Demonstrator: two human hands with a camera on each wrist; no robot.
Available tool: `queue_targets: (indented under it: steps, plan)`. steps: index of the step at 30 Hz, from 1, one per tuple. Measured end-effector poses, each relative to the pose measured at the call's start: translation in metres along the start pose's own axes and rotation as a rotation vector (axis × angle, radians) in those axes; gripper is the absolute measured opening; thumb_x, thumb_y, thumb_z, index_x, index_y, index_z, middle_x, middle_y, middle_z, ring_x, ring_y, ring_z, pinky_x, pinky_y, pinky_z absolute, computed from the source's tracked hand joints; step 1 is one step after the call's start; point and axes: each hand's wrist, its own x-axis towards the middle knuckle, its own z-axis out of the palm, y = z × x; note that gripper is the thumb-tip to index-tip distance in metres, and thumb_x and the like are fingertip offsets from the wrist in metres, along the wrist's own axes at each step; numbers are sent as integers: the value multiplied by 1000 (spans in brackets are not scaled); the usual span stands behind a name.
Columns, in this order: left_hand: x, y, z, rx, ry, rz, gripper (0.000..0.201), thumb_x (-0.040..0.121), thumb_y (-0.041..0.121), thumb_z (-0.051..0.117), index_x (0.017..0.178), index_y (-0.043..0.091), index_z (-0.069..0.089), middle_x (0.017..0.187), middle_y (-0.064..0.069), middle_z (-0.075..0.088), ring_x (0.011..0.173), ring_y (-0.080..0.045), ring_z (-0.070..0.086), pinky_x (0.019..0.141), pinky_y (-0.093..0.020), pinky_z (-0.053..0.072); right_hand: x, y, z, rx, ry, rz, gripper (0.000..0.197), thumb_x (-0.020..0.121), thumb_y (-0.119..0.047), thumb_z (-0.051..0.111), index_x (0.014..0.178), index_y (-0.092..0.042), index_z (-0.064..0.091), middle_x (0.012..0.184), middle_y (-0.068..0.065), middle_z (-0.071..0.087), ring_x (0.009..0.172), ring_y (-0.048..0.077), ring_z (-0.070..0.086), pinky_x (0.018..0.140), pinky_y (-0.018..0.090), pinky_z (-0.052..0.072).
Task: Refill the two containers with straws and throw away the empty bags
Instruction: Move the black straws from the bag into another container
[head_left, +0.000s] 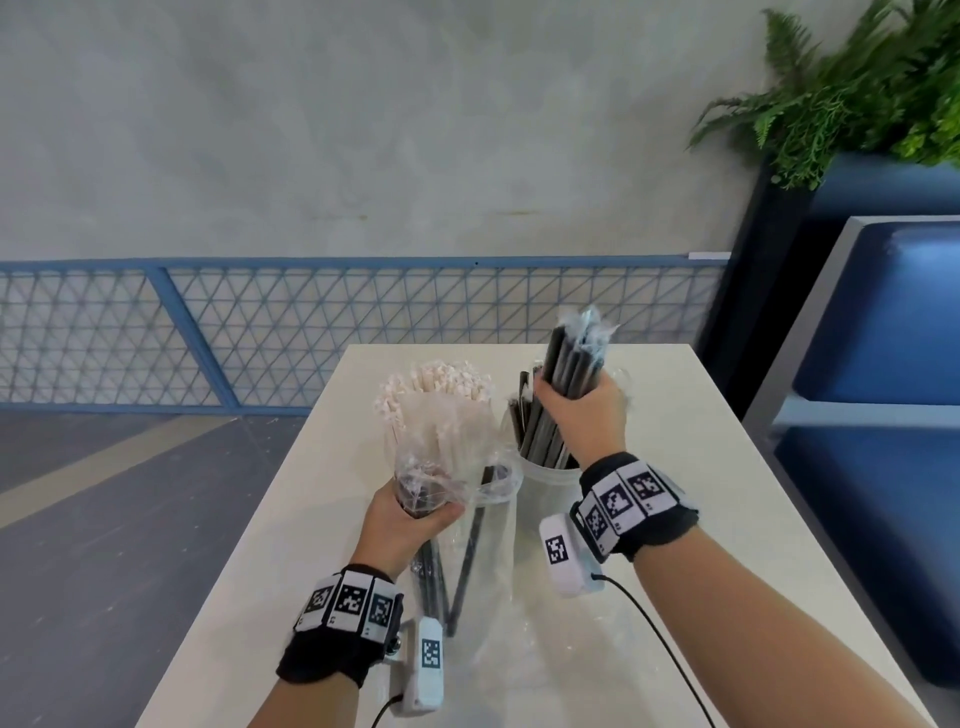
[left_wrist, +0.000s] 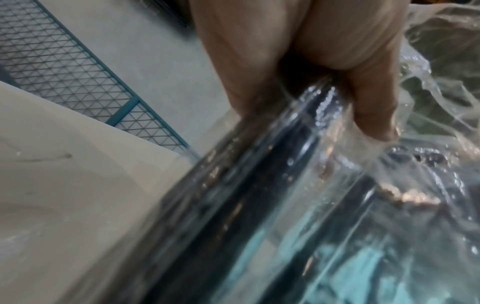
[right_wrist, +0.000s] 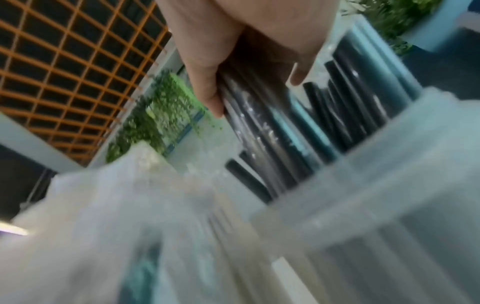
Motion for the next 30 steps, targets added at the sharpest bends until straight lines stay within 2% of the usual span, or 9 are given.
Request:
queue_targets:
  steps: [3,7,10,13,17,20,24,27,30]
  plan:
    - [0,-1,-2,9,-9,1,36,66,4,81,99,9,67,99,-12,74,98,-22,69,94,-39,50,-10,15,5,-125,-135,42,33,77,-21,73,103,-3,61,97,10,68,83,16,59,75,22,45]
    - [-1,0,-1,8,-19,-2,37,67,5,80,100,8,66,100,-12,74,99,-21,69,95,-40,49,-14,14,5,-122,-84,-3,50,74,-23,76,115,-8,53,104,5,64,97,19,60,80,21,43]
    - [-1,-1,0,6,-34,-4,34,67,5,80,98,10,66,100,-11,74,99,-21,69,97,-42,49,-9,-3,3,23,26,-279,70,71,-20,78,130,-20,40,124,-4,50,110,10,49,93,19,40]
    - [-2,1,1,-7,-54,-5,39,62,15,84,97,13,67,99,-10,74,100,-22,69,97,-44,49,2,-16,3,-199,23,-638,62,76,-18,72,131,-21,44,137,4,44,126,18,38,108,27,32]
    - [-2,4,4,-9,-64,3,31,66,8,82,91,16,67,98,-9,75,100,-22,69,98,-45,48,10,1,14,-619,-139,-777,20,84,-16,52,98,-17,66,108,1,66,104,26,56,92,46,47]
    - [-3,6,4,-20,-64,6,28,68,2,78,89,17,67,97,-8,75,100,-22,69,98,-44,48,6,27,13,-642,-234,-651,33,86,-22,36,91,-12,68,96,5,68,95,28,59,85,47,51]
    - [-8,12,4,-38,-59,16,28,70,-3,75,88,16,66,94,-7,76,99,-19,69,96,-38,48,-5,32,7,-667,-109,-714,27,88,-24,54,114,-18,59,126,4,57,117,23,49,103,44,37]
    - [-8,13,4,-40,-55,24,29,70,-5,74,87,16,66,94,-6,76,97,-19,70,95,-37,49,-25,10,0,-451,-72,-884,14,88,-22,54,94,-15,66,100,3,62,91,15,49,87,28,42]
    - [-7,13,5,-29,-47,14,30,69,-5,75,87,17,67,95,-8,75,98,-21,69,95,-39,49,-40,11,2,-629,-323,-835,10,84,-22,61,87,-15,67,85,0,67,81,19,54,80,34,48]
